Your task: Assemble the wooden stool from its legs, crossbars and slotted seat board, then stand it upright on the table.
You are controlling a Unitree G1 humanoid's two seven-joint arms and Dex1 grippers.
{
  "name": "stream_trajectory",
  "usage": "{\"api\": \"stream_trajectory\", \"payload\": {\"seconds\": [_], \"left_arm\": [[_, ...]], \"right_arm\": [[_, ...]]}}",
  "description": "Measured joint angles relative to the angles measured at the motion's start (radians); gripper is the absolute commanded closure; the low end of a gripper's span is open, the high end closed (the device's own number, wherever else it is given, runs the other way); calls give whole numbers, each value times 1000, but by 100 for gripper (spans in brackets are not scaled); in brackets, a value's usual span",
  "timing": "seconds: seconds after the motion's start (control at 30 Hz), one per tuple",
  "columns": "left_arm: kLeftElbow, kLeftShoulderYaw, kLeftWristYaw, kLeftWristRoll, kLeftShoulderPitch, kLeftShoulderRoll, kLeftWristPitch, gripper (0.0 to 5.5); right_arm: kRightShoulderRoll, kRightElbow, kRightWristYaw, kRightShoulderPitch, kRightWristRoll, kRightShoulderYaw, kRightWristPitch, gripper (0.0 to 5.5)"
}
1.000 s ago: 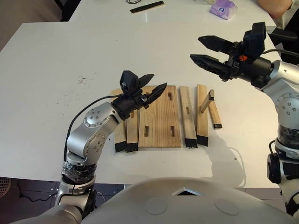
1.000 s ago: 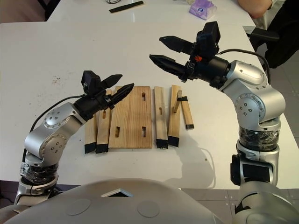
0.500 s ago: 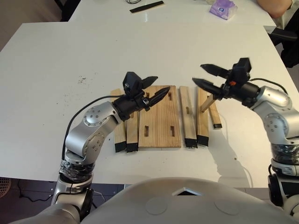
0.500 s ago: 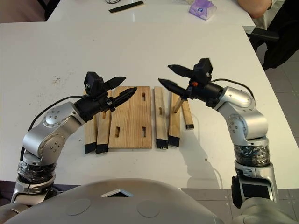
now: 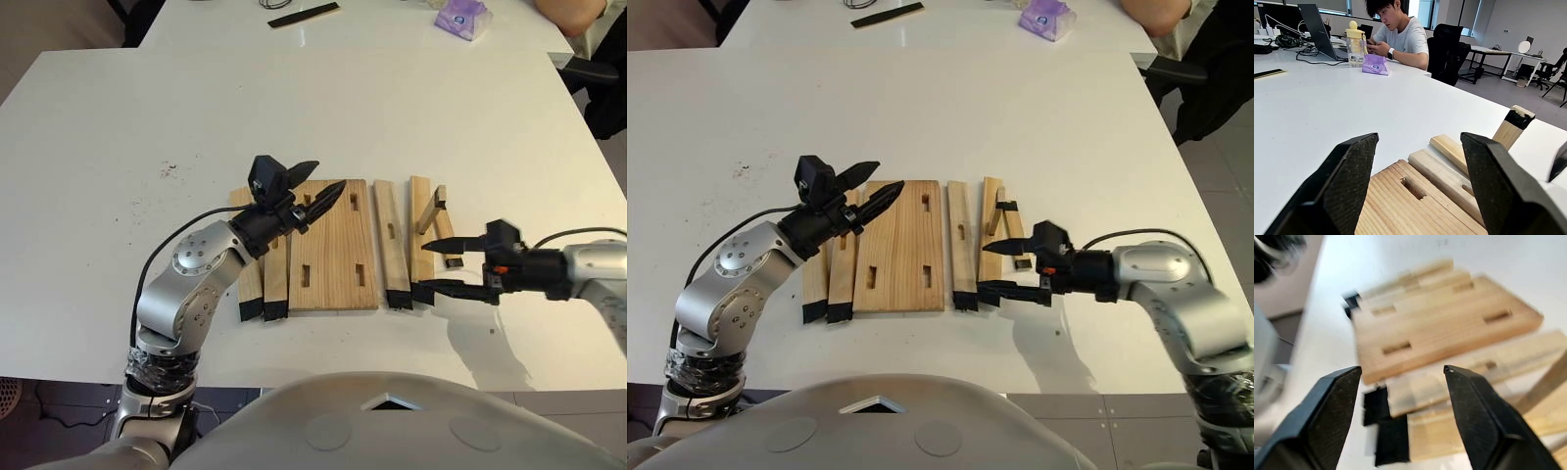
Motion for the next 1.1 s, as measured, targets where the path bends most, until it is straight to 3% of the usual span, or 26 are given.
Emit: {"api": "stream_trajectory", "payload": {"seconds": [0.3,0.67,0.97,1.1], "left_arm": [[24,-4,-9,19,6,-6,-17,238],[22,-22,8,43,34,-22,-35,238],[20,-37,33,61,62,-55,-57,238],[10,-40,42,81,90,-61,-75,238]], "right_arm": [[115,254,-34,-43,-122,65,-193,238],[63,383,9,-105,-172,66,-345,238],[41,338,2,-126,-210,49,-309,238],[24,225,-59,-70,-183,-29,-183,238]]}}
